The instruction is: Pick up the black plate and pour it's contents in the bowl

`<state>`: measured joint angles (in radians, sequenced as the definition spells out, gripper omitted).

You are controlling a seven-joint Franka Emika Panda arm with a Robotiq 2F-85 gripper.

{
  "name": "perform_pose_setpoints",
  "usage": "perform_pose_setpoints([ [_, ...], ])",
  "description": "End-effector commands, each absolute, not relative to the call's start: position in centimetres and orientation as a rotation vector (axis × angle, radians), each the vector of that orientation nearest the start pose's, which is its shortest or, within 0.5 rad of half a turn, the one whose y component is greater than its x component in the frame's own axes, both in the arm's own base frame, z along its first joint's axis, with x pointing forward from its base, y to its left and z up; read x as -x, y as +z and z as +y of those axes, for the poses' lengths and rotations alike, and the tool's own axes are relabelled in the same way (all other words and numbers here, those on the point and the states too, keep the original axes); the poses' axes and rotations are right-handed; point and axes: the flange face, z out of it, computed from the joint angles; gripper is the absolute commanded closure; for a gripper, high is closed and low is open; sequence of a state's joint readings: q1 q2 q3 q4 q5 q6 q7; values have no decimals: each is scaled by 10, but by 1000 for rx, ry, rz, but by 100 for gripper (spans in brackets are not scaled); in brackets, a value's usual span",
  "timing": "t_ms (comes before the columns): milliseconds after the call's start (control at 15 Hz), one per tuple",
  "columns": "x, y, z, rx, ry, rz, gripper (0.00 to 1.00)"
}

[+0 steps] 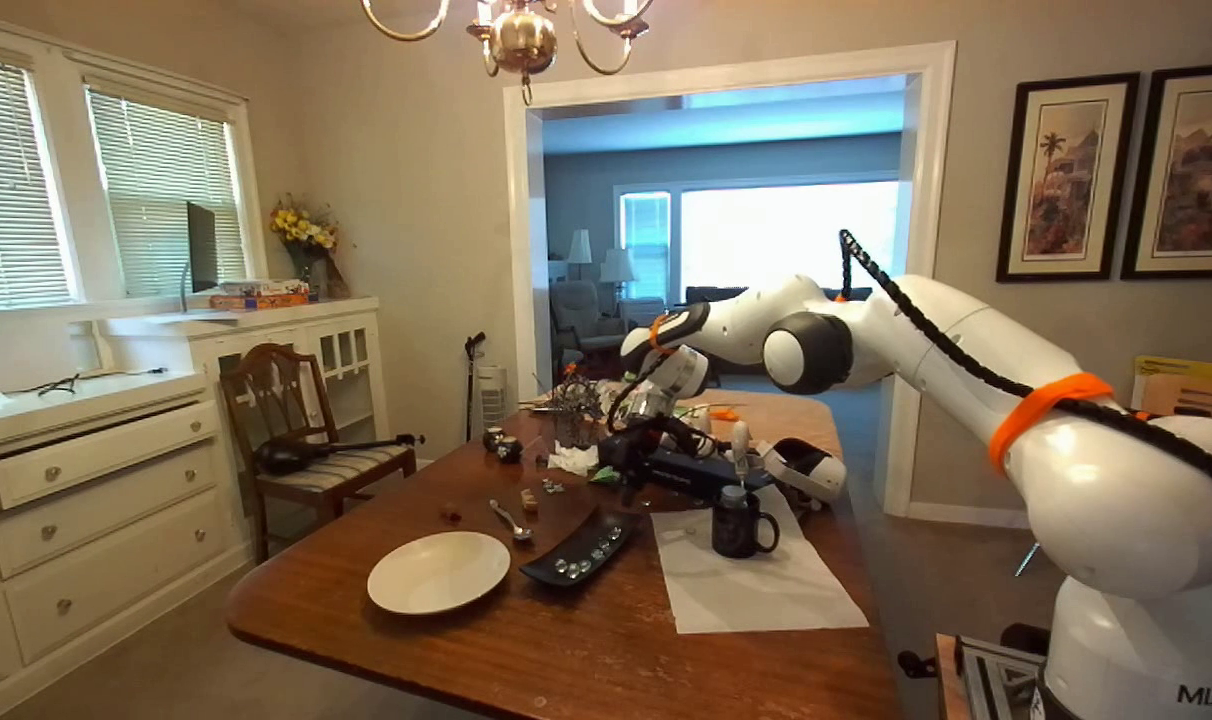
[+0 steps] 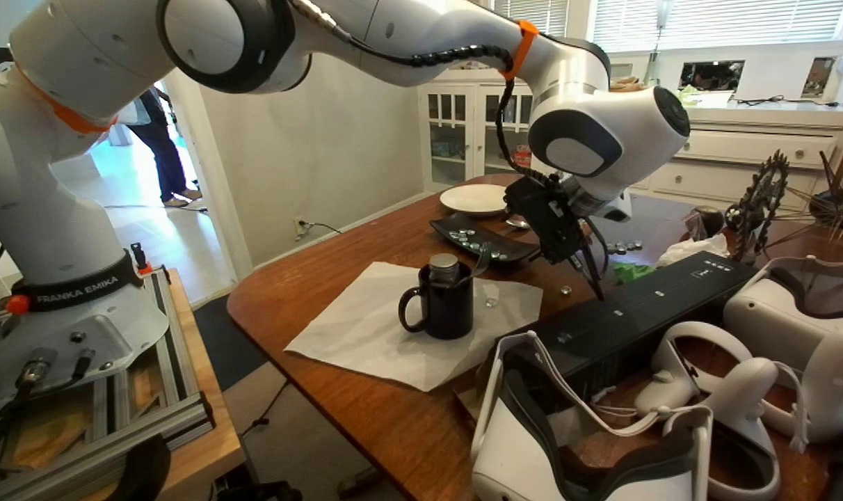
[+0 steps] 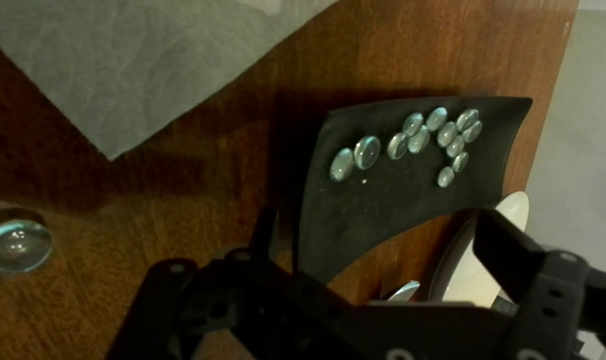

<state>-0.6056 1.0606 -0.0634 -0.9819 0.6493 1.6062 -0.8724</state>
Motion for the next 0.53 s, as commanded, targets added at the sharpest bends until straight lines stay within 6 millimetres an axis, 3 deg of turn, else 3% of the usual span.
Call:
perform_pose_setpoints([
  [0, -629, 182, -392, 2414, -144, -59, 0],
  [467, -633, 168, -383, 2399, -140, -60, 0],
])
